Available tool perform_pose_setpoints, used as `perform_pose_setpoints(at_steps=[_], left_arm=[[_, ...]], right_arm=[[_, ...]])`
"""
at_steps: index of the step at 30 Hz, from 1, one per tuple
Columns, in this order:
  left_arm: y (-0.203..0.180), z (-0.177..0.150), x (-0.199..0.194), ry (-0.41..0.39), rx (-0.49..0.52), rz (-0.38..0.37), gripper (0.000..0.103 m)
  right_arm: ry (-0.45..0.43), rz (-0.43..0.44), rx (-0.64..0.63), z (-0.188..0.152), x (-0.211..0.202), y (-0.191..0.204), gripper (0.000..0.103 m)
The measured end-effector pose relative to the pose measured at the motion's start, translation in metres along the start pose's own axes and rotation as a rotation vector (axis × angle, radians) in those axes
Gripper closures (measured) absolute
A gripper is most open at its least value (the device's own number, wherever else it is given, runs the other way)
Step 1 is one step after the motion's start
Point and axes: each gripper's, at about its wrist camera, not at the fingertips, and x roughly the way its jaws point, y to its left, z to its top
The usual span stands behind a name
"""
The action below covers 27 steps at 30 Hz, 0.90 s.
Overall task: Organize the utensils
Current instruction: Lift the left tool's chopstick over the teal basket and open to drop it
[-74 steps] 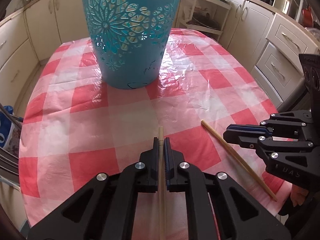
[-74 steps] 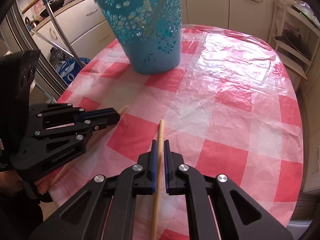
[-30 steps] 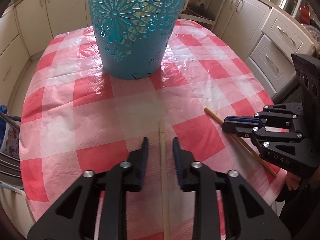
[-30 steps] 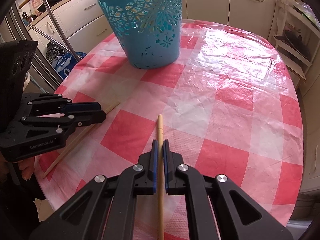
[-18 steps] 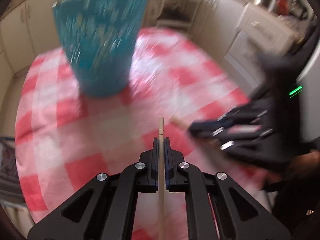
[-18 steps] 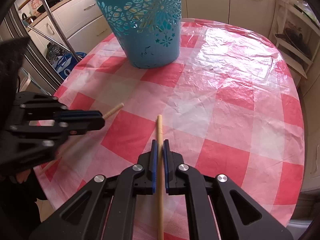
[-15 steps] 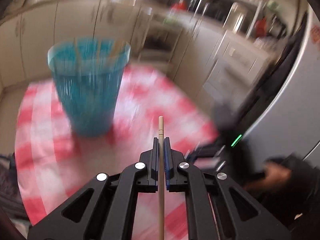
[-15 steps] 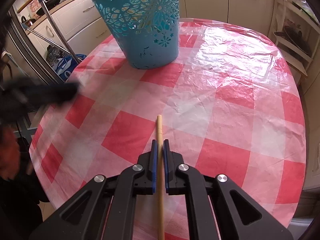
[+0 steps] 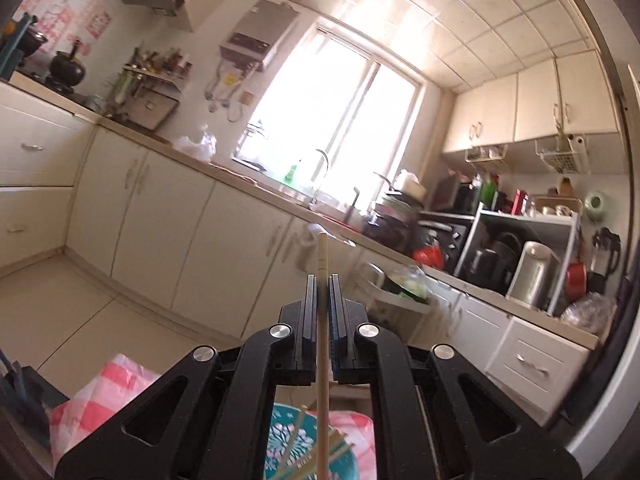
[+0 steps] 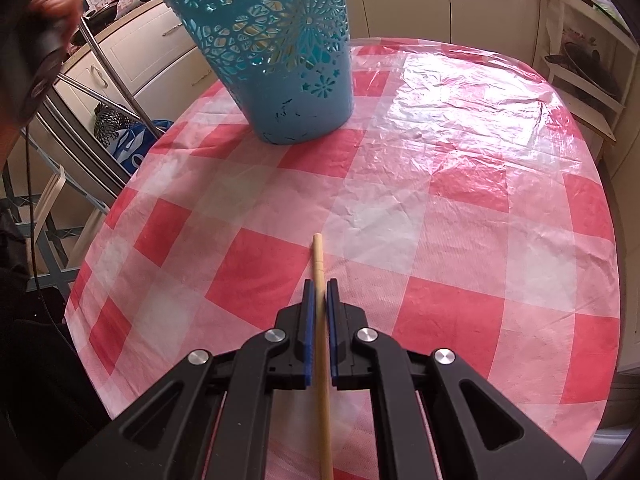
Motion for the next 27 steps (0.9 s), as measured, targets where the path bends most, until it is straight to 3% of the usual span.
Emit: perform_pose_setpoints(at_steps=[5, 14, 22, 27], left_arm=[[0.010, -0.009, 0.005, -0.055, 0.034, 0.113, 0.098], [0.031, -0.010, 0.012, -0.069, 0.011, 0.168, 0.098], [0.023, -0.024, 0.020, 0.011, 0.067, 0.164, 0.098], [0.020, -0.033, 0.025, 0.111, 0.105, 0.173, 0.098]], right_arm=[[-0.005, 0.000, 0.000, 0.002, 0.002, 0.001, 0.097], [-0.009, 0.000, 0.000, 0.002, 0.003, 0.002, 0.096], [-0.007, 0.000, -0.003, 0.003, 0.003, 0.001, 0.097], [-0.006, -0.003, -0.006, 0.003, 0.003, 0.001, 0.096]])
